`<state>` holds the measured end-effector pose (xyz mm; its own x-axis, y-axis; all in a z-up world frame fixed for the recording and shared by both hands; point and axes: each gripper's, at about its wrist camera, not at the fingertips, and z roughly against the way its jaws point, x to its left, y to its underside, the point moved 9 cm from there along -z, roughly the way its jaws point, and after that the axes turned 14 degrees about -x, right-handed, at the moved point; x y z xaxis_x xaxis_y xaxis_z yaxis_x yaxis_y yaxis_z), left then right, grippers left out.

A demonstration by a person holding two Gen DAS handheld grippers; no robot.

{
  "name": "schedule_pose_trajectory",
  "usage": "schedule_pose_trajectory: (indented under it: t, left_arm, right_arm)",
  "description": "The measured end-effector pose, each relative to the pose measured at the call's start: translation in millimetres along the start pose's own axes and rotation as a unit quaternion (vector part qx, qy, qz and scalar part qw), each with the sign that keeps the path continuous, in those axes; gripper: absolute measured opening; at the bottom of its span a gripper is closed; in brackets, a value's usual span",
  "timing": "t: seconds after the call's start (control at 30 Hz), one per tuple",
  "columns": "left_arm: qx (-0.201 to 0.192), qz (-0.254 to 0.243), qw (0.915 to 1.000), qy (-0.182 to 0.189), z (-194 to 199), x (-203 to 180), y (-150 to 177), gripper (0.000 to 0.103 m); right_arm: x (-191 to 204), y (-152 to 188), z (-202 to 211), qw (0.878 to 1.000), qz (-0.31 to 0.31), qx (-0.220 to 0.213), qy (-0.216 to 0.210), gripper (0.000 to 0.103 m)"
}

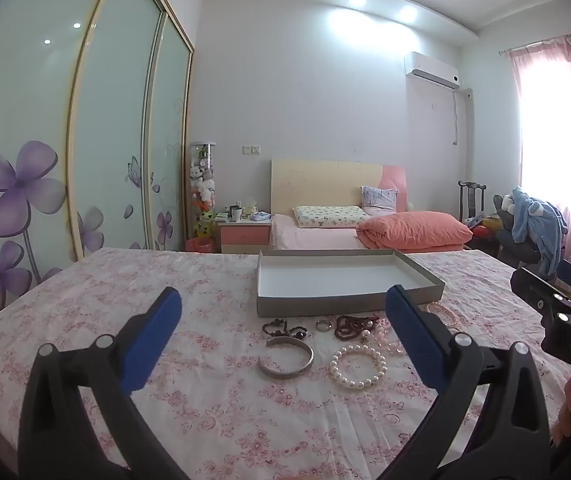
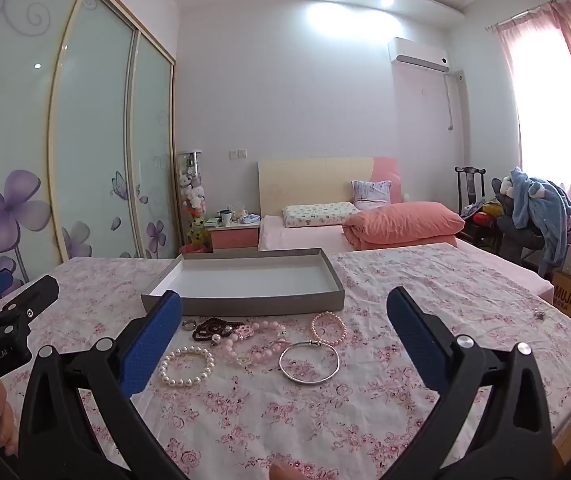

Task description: Organize jewelry

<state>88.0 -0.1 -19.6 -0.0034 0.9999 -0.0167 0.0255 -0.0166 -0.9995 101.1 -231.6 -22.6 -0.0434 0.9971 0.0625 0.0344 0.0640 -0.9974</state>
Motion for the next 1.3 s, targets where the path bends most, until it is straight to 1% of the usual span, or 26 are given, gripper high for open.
schedule_pose_trajectory:
  t: [1.23, 1.3]
  left_arm:
    - [0.002, 0.004, 1.0, -0.001, -0.1, 0.4, 0.4, 0.099]
    - [0.002, 0.005, 1.0, -0.001, -0.1, 0.4, 0.4, 0.099]
  right_arm:
    - [0.6, 2.4, 4.8, 1.0, 0.0, 0.004, -0.002, 0.101]
    - [1.9, 1.4, -0.8, 1.0, 0.0, 0.006, 0.001, 0.101]
